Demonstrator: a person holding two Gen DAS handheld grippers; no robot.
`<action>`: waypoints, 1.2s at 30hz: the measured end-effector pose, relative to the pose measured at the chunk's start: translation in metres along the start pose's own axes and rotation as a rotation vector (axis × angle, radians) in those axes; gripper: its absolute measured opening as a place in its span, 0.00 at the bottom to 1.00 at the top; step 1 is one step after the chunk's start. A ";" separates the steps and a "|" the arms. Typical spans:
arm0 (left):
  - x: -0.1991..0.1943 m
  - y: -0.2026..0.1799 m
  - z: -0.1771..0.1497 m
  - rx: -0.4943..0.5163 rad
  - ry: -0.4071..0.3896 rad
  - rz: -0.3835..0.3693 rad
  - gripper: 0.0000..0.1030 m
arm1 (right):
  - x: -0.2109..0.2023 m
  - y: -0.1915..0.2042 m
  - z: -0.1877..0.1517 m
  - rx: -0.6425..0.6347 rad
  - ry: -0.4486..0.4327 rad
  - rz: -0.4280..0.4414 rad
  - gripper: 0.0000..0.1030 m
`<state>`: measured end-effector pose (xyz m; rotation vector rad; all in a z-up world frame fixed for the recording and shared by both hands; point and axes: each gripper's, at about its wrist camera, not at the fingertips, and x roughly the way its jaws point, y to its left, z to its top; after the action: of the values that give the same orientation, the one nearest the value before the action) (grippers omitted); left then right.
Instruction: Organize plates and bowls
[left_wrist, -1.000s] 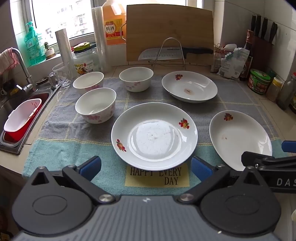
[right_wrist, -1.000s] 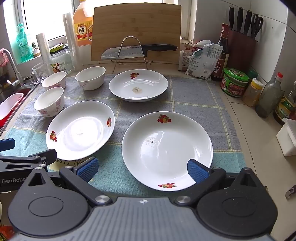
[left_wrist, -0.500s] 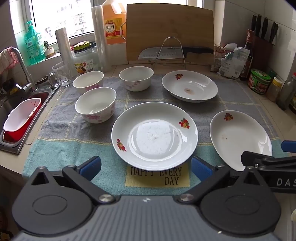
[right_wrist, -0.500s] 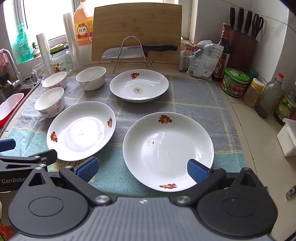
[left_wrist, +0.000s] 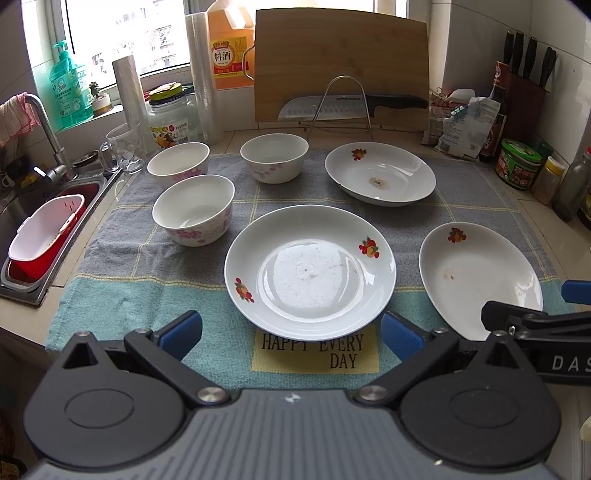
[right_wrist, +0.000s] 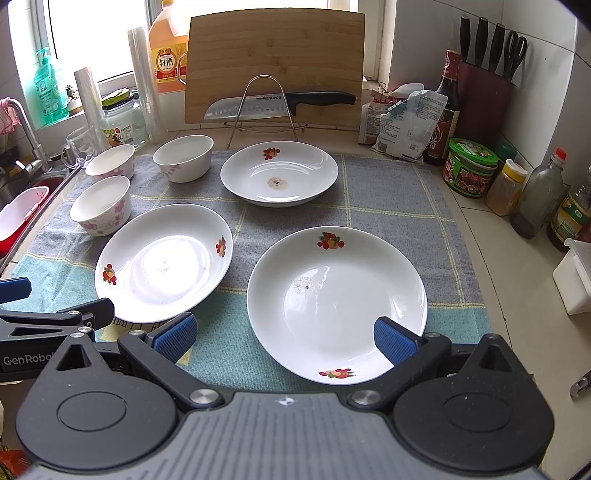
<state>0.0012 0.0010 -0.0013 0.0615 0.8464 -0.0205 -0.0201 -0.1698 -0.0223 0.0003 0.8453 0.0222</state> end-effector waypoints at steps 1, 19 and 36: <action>0.000 0.000 0.000 0.000 0.000 0.000 0.99 | 0.000 -0.001 0.000 0.001 0.000 0.001 1.00; -0.003 -0.003 0.000 -0.005 0.006 -0.004 0.99 | -0.004 -0.004 0.000 0.002 -0.009 -0.003 1.00; -0.005 -0.003 0.001 -0.007 0.008 -0.005 0.99 | -0.004 -0.004 0.000 0.005 -0.009 0.003 1.00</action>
<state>-0.0014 -0.0020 0.0026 0.0532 0.8545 -0.0222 -0.0226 -0.1741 -0.0197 0.0062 0.8359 0.0233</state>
